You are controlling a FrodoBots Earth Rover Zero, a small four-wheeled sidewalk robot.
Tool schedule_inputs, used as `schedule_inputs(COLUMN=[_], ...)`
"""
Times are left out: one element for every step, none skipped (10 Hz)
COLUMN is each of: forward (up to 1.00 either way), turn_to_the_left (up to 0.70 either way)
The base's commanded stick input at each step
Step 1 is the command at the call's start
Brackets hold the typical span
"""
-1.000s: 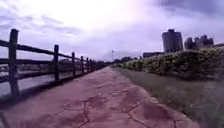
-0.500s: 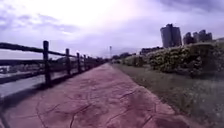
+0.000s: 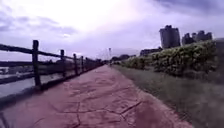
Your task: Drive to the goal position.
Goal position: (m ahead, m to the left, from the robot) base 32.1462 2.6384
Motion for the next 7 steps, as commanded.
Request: schedule_inputs(forward=[1.00,1.00,1.00,1.00,1.00,1.00,1.00], turn_to_the_left=[0.00,0.00,0.00,0.00,0.00,0.07,0.32])
